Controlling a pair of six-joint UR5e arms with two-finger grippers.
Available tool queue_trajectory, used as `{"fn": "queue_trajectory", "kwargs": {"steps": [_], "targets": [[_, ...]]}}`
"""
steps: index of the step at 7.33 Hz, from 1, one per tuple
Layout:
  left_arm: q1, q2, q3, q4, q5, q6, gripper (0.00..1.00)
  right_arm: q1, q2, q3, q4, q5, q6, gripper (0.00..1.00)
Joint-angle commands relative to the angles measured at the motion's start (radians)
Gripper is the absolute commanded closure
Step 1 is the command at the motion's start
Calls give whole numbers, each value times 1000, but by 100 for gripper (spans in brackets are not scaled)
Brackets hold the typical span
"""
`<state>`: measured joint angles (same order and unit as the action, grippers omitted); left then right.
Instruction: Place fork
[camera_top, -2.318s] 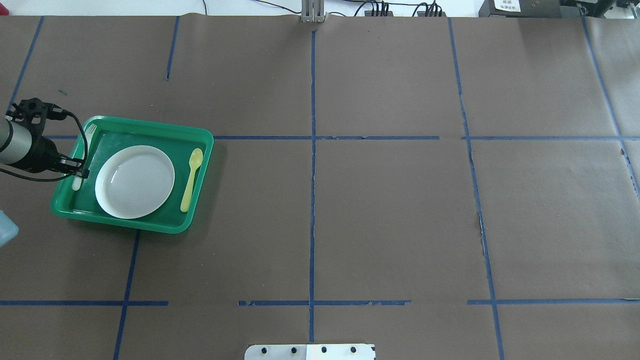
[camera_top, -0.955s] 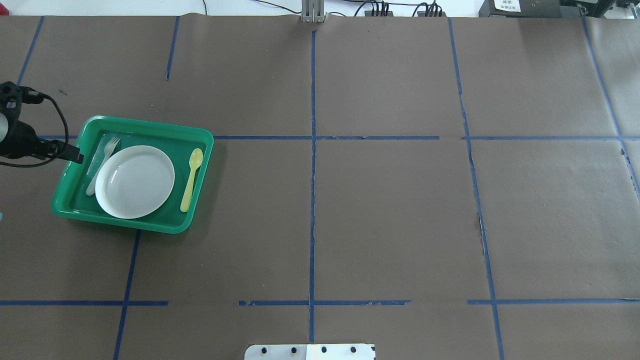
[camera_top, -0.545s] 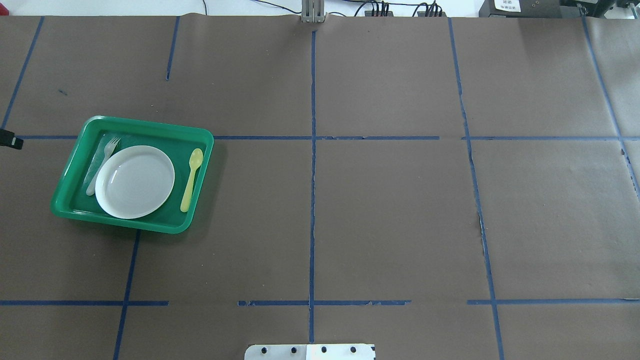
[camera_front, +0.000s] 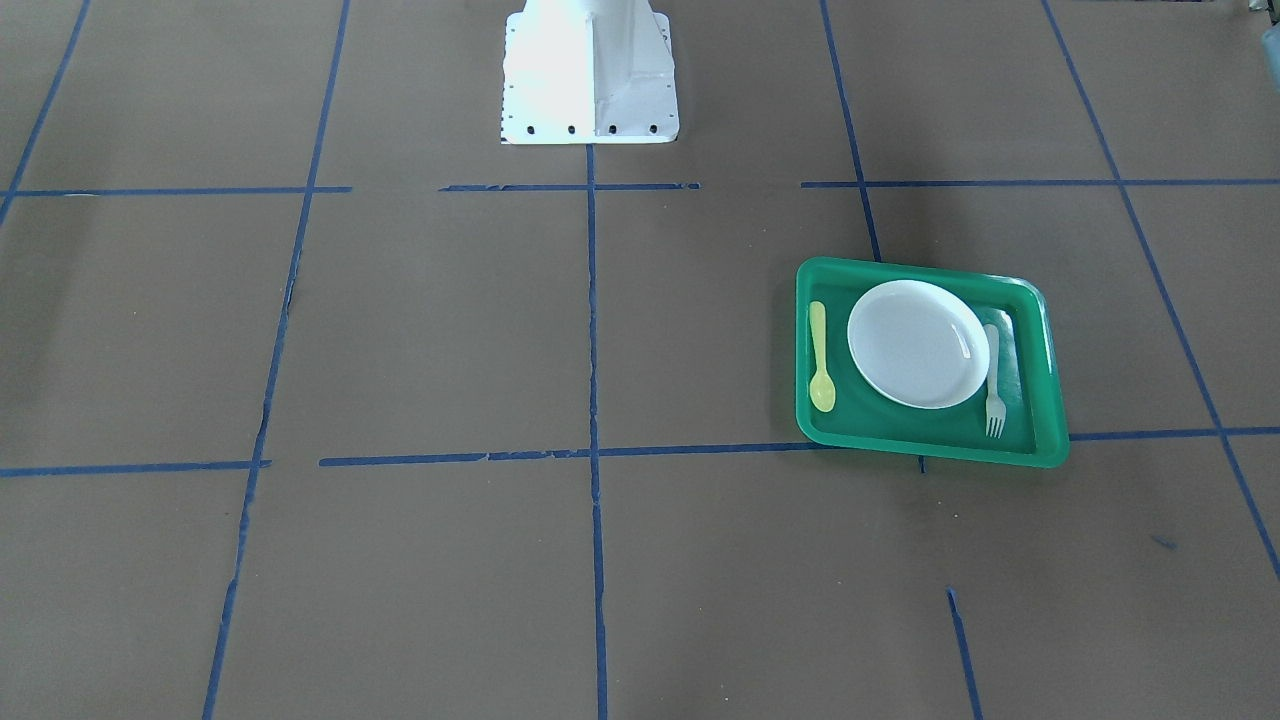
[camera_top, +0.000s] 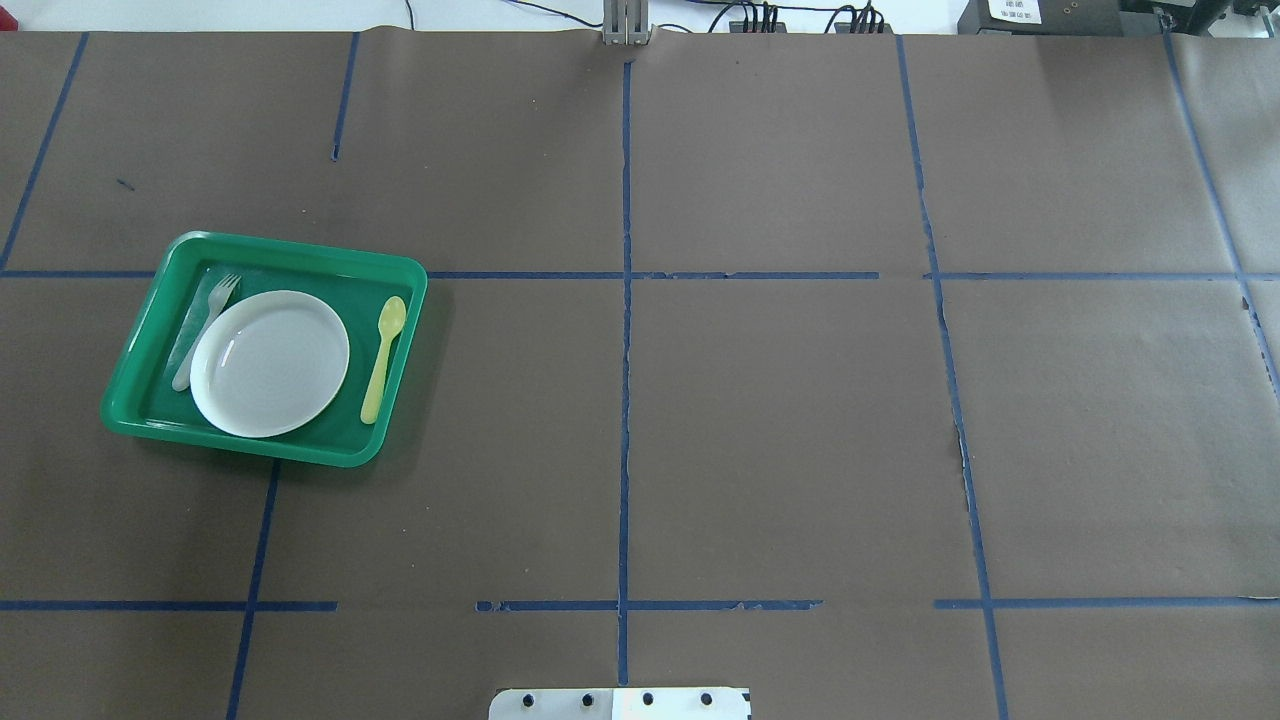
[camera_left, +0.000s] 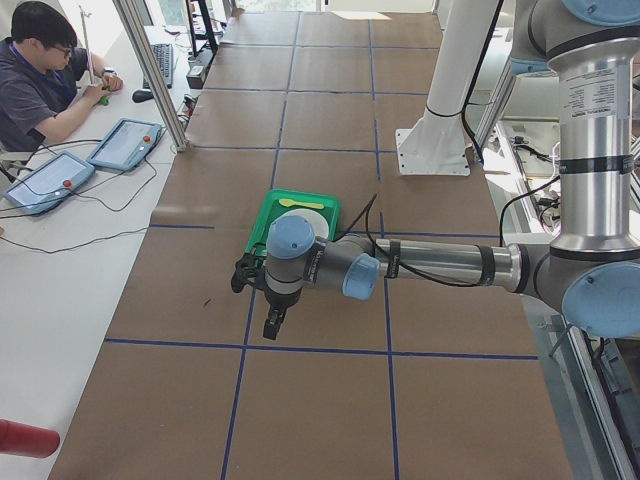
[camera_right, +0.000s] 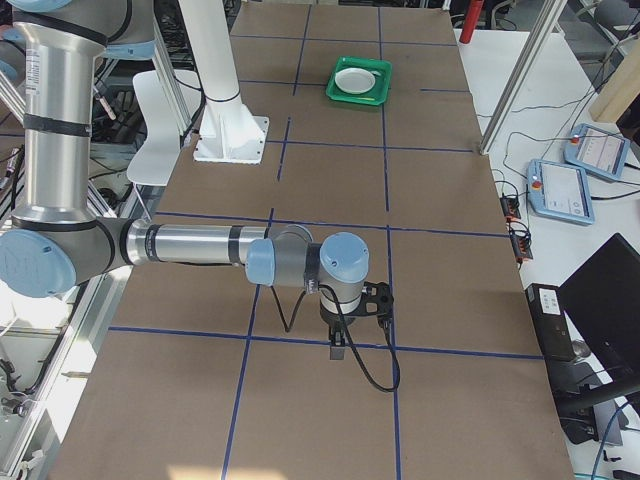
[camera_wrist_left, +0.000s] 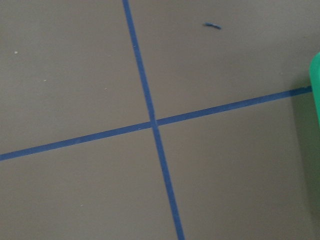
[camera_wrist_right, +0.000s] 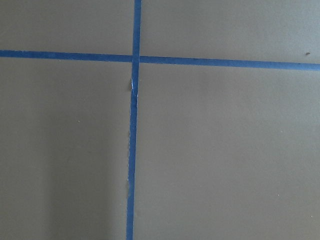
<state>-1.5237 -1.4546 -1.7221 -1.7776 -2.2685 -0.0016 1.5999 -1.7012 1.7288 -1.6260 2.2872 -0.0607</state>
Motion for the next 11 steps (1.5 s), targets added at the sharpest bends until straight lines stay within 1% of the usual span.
{"fn": "queue_trajectory", "kwargs": {"steps": [1, 2, 3, 4, 6, 11], "targets": [[-64, -15, -2, 157, 0, 55, 0, 0, 0, 0, 0, 0, -1, 0], [-66, -10, -4, 161, -8, 57, 0, 0, 0, 0, 0, 0, 1, 0], [-66, -13, -13, 153, -43, 54, 0, 0, 0, 0, 0, 0, 1, 0], [-66, -7, -16, 149, -49, 58, 0, 0, 0, 0, 0, 0, -1, 0], [-66, -15, -45, 147, -49, 58, 0, 0, 0, 0, 0, 0, -1, 0], [-66, -17, -51, 147, -49, 60, 0, 0, 0, 0, 0, 0, 1, 0]]}}
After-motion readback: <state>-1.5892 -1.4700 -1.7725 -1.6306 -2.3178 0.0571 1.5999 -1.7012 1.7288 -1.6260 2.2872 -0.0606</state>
